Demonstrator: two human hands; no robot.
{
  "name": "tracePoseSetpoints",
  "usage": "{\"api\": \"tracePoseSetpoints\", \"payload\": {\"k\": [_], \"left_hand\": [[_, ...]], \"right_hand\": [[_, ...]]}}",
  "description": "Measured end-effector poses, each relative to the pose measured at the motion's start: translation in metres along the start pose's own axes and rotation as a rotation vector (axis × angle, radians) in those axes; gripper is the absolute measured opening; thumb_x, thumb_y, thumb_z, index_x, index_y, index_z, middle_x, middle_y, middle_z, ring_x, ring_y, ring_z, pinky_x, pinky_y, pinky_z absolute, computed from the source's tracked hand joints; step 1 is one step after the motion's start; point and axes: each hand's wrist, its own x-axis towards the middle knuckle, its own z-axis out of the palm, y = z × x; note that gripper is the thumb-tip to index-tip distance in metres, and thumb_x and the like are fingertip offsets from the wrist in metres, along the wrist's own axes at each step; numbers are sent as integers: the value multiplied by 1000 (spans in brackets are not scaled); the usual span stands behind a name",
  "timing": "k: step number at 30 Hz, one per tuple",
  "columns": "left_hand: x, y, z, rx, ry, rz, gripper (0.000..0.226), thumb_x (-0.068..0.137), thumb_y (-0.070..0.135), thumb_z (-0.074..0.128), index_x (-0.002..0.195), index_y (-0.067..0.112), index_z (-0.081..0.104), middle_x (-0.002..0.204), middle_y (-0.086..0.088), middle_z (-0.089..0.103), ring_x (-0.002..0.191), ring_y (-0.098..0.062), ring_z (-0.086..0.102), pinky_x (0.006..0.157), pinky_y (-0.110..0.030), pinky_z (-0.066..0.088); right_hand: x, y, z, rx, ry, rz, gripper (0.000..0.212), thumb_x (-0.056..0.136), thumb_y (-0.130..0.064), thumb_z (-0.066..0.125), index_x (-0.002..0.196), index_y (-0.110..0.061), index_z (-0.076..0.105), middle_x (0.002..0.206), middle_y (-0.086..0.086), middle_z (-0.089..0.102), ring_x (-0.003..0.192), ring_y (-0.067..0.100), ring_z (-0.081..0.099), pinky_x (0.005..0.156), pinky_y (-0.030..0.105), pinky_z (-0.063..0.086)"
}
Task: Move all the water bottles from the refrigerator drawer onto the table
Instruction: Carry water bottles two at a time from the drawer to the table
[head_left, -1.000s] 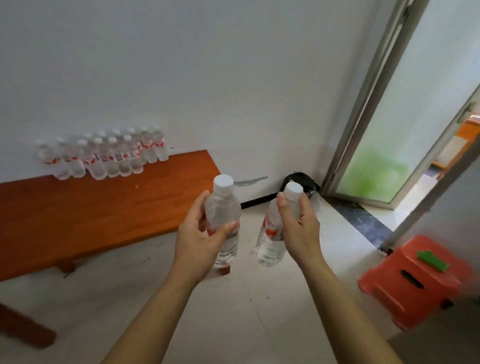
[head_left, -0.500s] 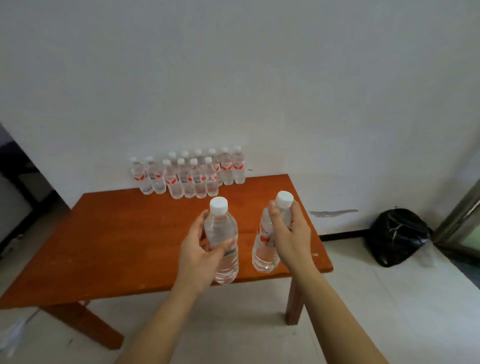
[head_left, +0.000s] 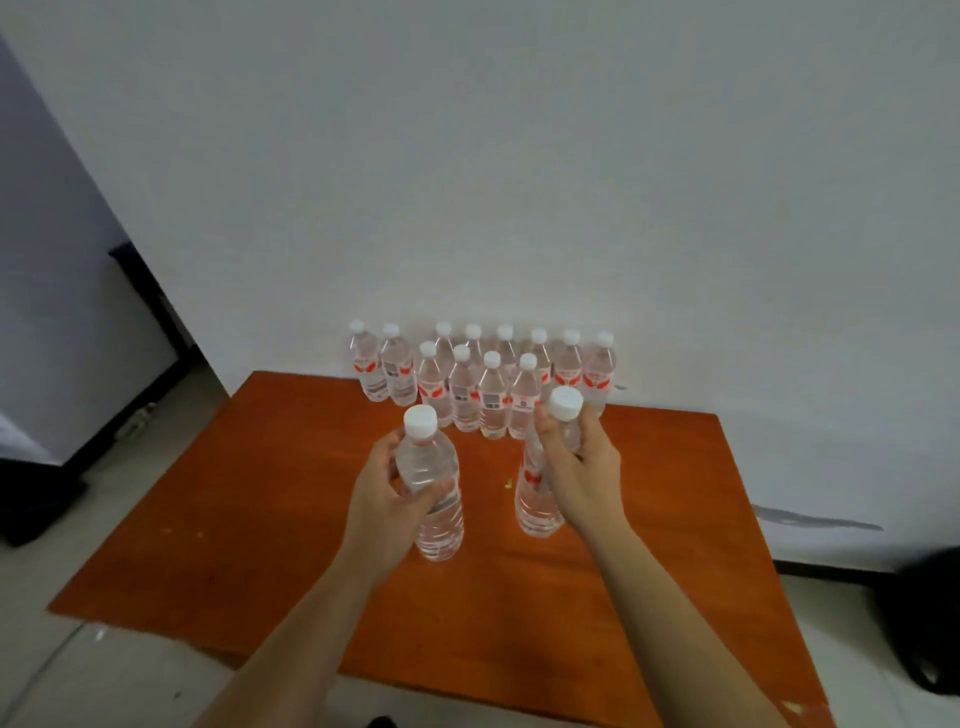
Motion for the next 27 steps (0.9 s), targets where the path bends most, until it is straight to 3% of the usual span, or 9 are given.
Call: {"api": "tracePoseSetpoints", "payload": {"k": [3,6,9,12,14,15,19,23,27], "left_hand": [[53,-21,-18,24,5,-10,74,75,15,83,136,31,45,122,15,57,112,-11,57,98,-39,47],[114,-43,-41,29,-18,-18,75,75,16,84,137,28,45,127,10,59,113,-13,59,99,-42,48],[176,-67,-66,70,-68,-13,76,75,20,84,139,26,45,130,11,57,114,-11,56,97,-35,46],[233,-95,-92,91,-120,-22,73,76,19,84,138,28,46,125,15,56,112,-9,55,94,-31,45],[269,-115,-108,135,-159,-19,72,77,19,83,137,29,46,122,17,56,113,-10,55,95,-30,44],[286,-126,-114,156,-178,-18,72,77,19,83,138,28,47,123,17,56,113,-9,54,95,-30,44],[342,-163,-128,253,-209,-23,75,75,12,83,140,26,49,136,1,50,118,-9,44,100,-31,39],[384,-188,-124,279,-206,-24,71,78,14,81,140,30,51,130,-3,54,114,-13,48,96,-34,42],[414,-201,-112,269,-253,-31,70,78,15,81,140,27,52,134,1,58,114,-11,52,93,-30,41]], "right_hand": [[30,4,45,26,-42,31,42,89,-66,54,126,-45,54,115,-26,64,110,1,61,88,27,54],[62,-2,93,24,-68,35,34,85,-73,52,115,-56,52,100,-40,62,99,0,66,64,8,50],[93,1,149,-30,-75,63,34,89,-71,50,120,-67,40,110,-41,59,103,-3,64,84,28,56],[123,11,202,-143,-69,91,52,89,-73,45,135,-49,42,105,-44,58,95,-14,59,85,30,51],[141,21,235,-212,-77,135,63,89,-74,43,141,-38,42,112,-31,62,100,-5,61,87,33,51],[149,26,251,-241,-85,156,63,91,-73,43,141,-35,44,109,-22,66,98,1,64,85,35,53],[178,42,306,-349,-113,193,47,94,-64,47,123,-29,55,77,-12,65,70,1,64,64,26,53],[203,56,343,-434,-161,257,31,100,-45,48,108,-17,57,70,-5,62,67,12,66,64,38,59],[221,67,367,-439,-101,324,43,100,-51,48,125,-18,58,83,-5,69,73,13,68,62,32,57]]}}
